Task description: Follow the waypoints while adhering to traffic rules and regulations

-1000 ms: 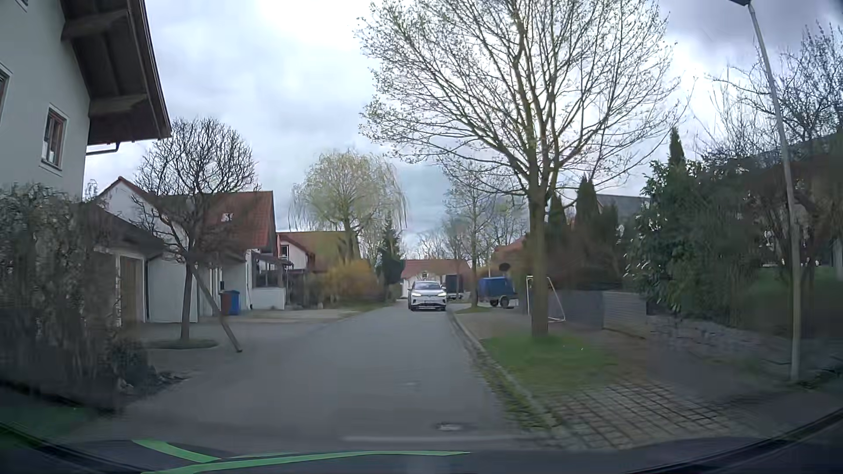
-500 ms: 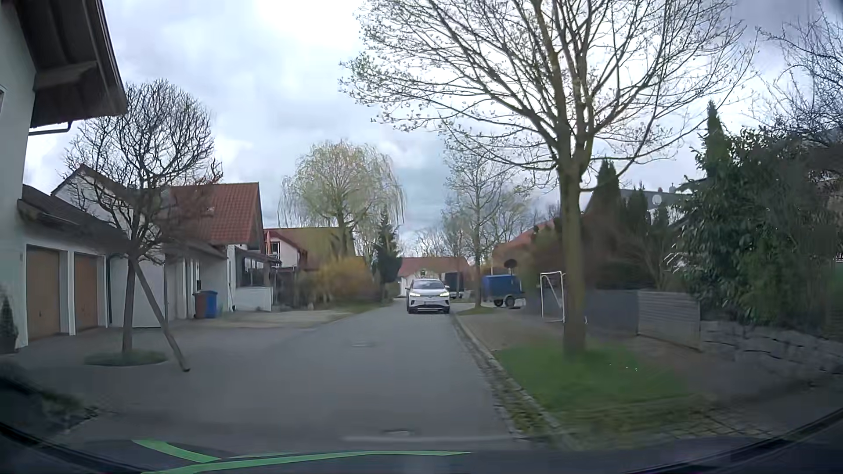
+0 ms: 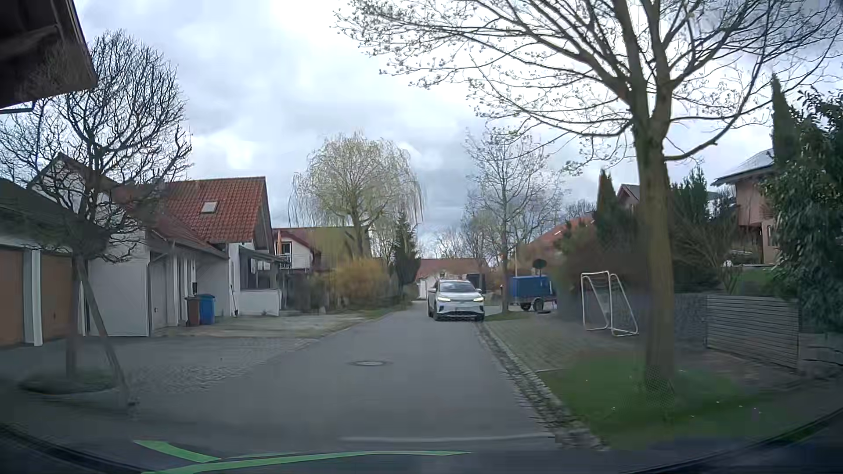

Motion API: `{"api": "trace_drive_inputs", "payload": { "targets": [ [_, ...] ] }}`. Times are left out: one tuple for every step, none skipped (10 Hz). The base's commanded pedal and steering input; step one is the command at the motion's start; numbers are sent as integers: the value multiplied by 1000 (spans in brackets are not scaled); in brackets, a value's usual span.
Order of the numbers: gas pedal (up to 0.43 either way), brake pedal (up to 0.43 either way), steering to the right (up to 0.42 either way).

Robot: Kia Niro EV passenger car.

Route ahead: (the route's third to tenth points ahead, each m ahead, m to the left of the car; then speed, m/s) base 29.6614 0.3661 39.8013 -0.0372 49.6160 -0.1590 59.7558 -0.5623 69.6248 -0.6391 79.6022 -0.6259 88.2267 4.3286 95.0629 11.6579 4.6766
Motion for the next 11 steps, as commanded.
{"api": "trace_drive_inputs", "payload": {
  "targets": [
    [209, 0, -89],
    [240, 0, -89],
    [260, 0, -87],
    [260, 0, -79],
    [260, 0, -61],
    [260, 0, -48],
    [260, 0, -31],
    [260, 0, -15],
    [260, 0, -3],
    [260, 0, 6],
    [260, 0, 12]
  ]
}}
